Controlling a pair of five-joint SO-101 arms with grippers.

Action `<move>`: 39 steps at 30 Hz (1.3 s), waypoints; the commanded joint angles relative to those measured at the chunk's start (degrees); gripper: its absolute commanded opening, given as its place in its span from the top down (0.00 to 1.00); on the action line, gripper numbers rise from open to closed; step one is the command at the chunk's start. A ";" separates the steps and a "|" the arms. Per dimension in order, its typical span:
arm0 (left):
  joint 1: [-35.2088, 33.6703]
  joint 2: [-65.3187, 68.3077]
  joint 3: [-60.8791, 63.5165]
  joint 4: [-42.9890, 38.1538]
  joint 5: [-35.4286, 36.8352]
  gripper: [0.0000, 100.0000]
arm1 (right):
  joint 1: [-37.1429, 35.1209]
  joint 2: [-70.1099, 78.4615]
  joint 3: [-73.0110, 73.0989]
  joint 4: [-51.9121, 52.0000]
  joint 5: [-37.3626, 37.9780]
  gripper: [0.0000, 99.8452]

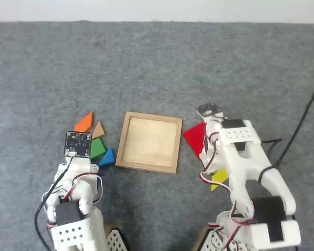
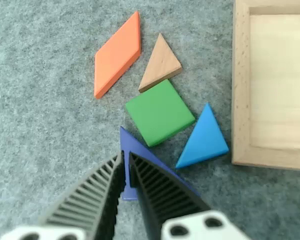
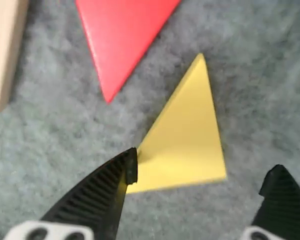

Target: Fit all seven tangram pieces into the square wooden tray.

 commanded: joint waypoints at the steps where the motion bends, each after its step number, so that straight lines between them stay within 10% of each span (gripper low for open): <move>1: 0.35 -1.14 -0.48 0.35 0.35 0.98 | 0.66 1.89 0.18 -4.53 -1.93 0.61; 8: 0.35 -1.14 -0.48 0.35 0.35 0.98 | 0.57 4.97 -1.32 -4.70 -6.59 0.63; 16: 0.35 -1.14 -0.48 0.35 0.35 0.98 | 0.66 5.14 -1.32 -3.56 -6.15 0.96; 26: 0.35 -1.14 -0.48 0.35 0.35 0.98 | 1.19 4.70 -8.18 0.92 -5.71 0.94; 39: 0.35 -1.14 -0.48 0.35 0.35 0.98 | 3.82 -29.58 -5.89 25.10 21.19 0.77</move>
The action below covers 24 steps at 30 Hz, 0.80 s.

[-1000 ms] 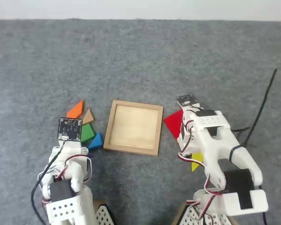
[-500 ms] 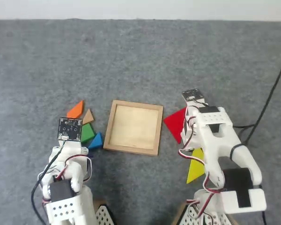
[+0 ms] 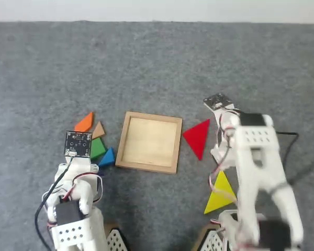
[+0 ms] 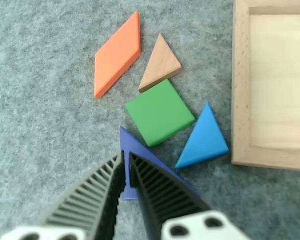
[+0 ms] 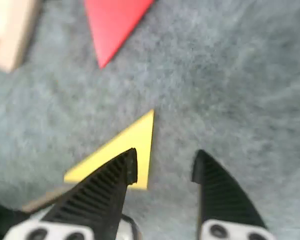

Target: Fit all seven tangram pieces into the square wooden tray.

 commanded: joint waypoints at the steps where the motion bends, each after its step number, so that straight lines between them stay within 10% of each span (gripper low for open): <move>1: 0.35 -1.14 -0.48 0.35 0.35 0.98 | -3.03 -16.40 4.04 7.43 11.25 0.76; 9: 0.35 -1.14 -0.48 0.35 0.35 0.98 | -5.93 -19.38 15.21 3.91 19.69 0.76; 24: 0.35 -1.14 -0.48 0.35 0.35 0.98 | -5.76 18.59 10.02 -7.78 24.18 0.76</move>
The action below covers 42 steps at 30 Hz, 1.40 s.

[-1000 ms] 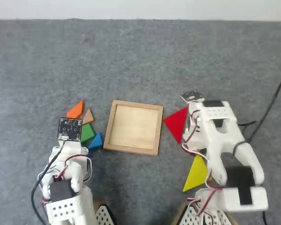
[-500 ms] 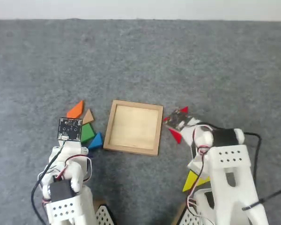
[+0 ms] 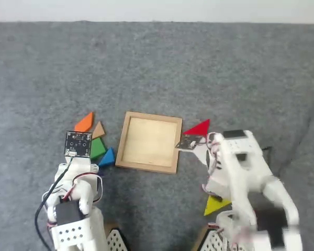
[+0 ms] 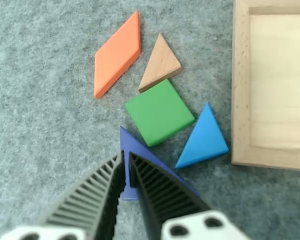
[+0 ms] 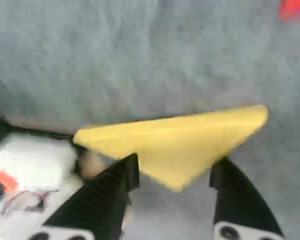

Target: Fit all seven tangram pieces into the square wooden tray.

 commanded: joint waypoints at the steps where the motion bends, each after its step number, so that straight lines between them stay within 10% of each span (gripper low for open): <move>1: 0.35 -1.14 -0.48 0.35 0.35 0.98 | 0.40 7.69 -4.84 -3.12 -0.97 0.76; 31: 0.35 -1.14 -0.48 0.35 0.35 0.98 | 10.77 15.96 -39.47 -9.10 -19.60 0.76; 42: 0.35 -1.14 -0.48 0.35 0.35 0.98 | 0.84 -8.40 -14.68 1.54 -3.78 0.76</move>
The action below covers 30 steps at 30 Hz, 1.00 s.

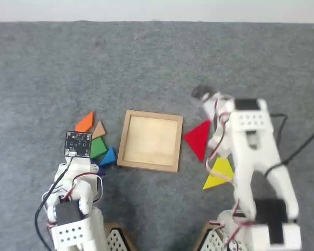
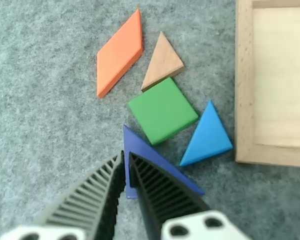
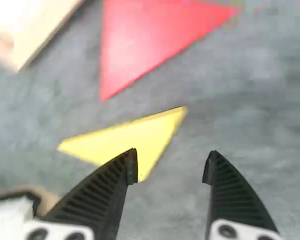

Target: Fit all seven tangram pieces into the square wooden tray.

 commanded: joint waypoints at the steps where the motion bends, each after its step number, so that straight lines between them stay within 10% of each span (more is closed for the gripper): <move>1: 0.35 -1.14 -0.48 0.35 0.35 0.98 | -3.74 -8.57 8.62 0.57 5.89 0.76; 15: 0.35 -1.14 -0.48 0.35 0.35 0.98 | -5.32 -10.51 20.66 0.40 11.78 0.76; 30: 0.35 -1.14 -0.48 0.35 0.35 0.98 | -2.59 -10.51 26.81 -22.20 2.73 0.76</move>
